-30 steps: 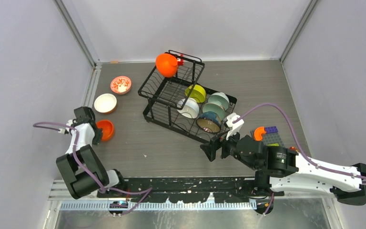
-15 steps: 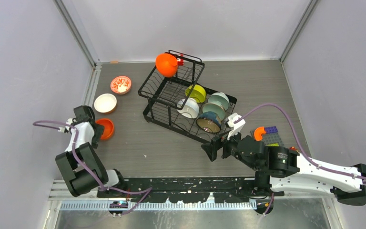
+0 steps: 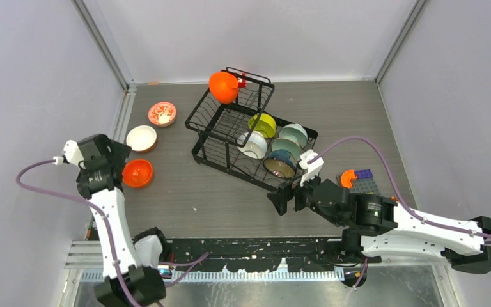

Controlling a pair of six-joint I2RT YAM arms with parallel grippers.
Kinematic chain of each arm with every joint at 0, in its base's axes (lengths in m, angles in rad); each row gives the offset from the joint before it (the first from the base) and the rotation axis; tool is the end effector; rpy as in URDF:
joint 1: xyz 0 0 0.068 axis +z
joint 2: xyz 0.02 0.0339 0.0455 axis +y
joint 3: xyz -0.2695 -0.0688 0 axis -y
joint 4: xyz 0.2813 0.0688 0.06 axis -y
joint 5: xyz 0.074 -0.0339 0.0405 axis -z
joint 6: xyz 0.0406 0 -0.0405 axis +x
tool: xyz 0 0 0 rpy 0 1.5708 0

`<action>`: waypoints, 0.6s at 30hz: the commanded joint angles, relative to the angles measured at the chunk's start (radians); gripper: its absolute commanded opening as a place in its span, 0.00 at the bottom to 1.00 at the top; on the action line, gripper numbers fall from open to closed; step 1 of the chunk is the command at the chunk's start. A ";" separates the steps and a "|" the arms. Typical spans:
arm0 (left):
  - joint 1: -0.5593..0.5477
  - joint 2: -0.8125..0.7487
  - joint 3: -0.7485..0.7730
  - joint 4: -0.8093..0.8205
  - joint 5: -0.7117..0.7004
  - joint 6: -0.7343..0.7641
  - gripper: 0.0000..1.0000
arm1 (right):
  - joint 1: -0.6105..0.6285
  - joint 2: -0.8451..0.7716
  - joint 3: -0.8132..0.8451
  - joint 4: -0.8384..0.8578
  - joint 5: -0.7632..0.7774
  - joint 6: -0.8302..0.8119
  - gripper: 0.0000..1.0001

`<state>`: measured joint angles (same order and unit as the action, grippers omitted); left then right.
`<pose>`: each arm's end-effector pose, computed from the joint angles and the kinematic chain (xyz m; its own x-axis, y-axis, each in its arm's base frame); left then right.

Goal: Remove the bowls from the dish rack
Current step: Place the bowl at the center of the board, then pick up the bowl from the dish rack.

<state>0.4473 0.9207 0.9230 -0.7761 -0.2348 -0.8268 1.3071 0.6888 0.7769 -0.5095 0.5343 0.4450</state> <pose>0.1936 0.1033 0.3094 -0.0068 -0.7969 -0.6040 -0.8501 0.3227 -0.4162 0.0685 0.1745 0.3248 -0.4018 -0.0668 -0.9133 -0.5947 0.7774 0.2048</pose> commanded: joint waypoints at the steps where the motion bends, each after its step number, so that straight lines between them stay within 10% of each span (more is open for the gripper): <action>1: -0.073 -0.109 0.078 -0.022 0.152 0.082 1.00 | 0.003 0.054 0.087 0.041 0.038 -0.039 1.00; 12: -0.606 -0.046 0.327 0.136 0.279 0.211 1.00 | -0.043 0.223 0.324 0.042 0.112 -0.024 1.00; 18: -0.679 0.088 0.431 0.375 0.446 0.243 1.00 | -0.243 0.276 0.377 0.078 -0.068 0.053 0.99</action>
<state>-0.2169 0.9482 1.2945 -0.6327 0.0689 -0.6235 1.1790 0.9485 1.1259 -0.4843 0.5682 0.4343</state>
